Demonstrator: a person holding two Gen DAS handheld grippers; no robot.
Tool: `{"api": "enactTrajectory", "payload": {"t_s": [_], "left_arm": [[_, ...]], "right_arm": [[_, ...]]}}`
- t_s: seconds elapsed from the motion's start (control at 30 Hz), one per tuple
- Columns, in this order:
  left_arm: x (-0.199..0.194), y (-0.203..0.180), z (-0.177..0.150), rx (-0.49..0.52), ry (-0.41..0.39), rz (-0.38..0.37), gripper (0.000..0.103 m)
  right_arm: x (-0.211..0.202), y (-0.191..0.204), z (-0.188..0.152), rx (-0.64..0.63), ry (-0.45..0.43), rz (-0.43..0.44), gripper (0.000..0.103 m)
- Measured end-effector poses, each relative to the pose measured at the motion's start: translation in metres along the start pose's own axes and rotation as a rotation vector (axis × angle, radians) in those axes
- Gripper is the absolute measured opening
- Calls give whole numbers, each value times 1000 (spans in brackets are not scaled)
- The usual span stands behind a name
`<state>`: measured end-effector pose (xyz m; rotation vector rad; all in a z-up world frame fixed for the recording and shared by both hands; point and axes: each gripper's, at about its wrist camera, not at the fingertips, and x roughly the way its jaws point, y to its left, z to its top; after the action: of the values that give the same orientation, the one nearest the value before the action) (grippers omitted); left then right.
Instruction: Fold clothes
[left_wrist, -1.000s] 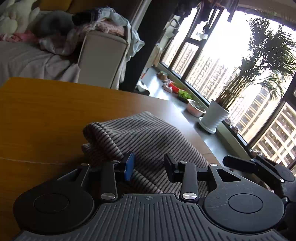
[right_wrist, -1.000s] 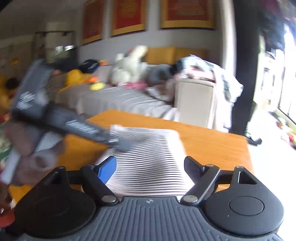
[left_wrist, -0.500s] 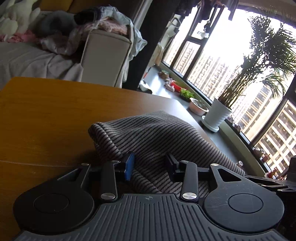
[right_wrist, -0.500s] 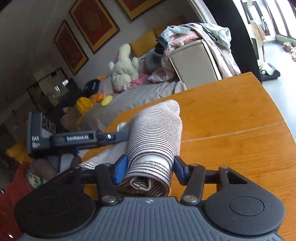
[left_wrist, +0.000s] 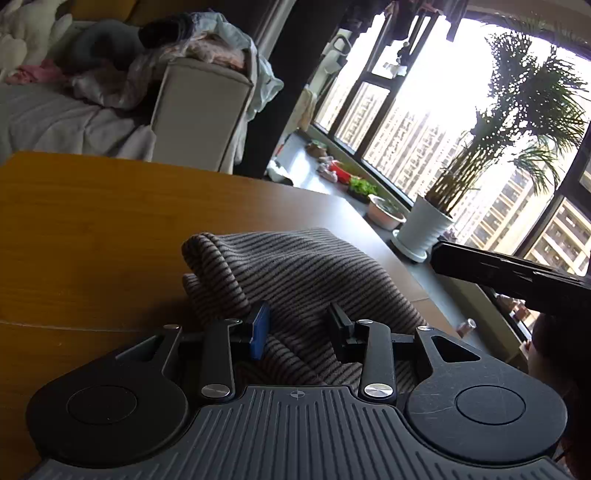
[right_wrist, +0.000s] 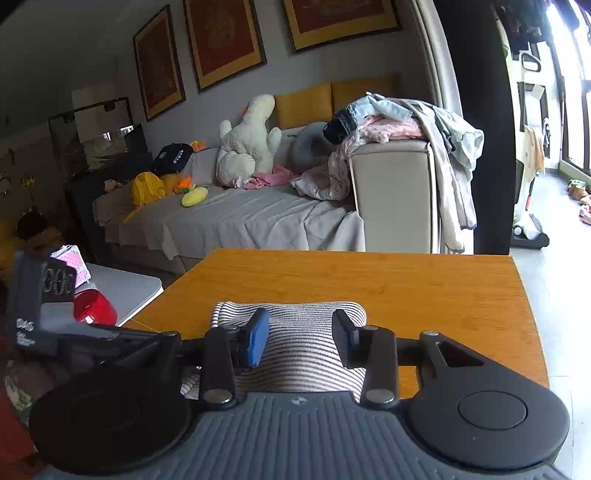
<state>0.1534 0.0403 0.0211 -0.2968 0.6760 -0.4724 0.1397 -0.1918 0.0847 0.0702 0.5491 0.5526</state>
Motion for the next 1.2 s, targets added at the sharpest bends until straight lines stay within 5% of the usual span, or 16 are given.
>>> {"api": "enactTrajectory", "payload": {"t_s": [0.07,0.13,0.17,0.27,0.4,0.53,0.73,1.2], "left_arm": [[0,1,0,-3,2,-6,38],[0,3,1,-4,4,-10,38],[0,4,1,-5,5,-12,38],[1,4,3,-9,10,-16,38],[-7,2,6,-26,-6,-10,39],[-29,-4,6,-15,-44,16,53],[-25,-4,-9,-30,28,9,47],[-33,-1,-9,-99,27,10,57]], "right_arm": [[37,-6,-5,14,82,-51,41],[60,-14,-18,49,110,-78,58],[65,-18,-23,72,111,-79,60],[55,-24,-29,114,86,-76,61],[24,-4,-30,16,18,-117,61],[-20,24,-40,-121,-48,-97,60],[-19,44,-85,-243,7,-176,65],[-36,-6,-60,52,5,-96,79]]}}
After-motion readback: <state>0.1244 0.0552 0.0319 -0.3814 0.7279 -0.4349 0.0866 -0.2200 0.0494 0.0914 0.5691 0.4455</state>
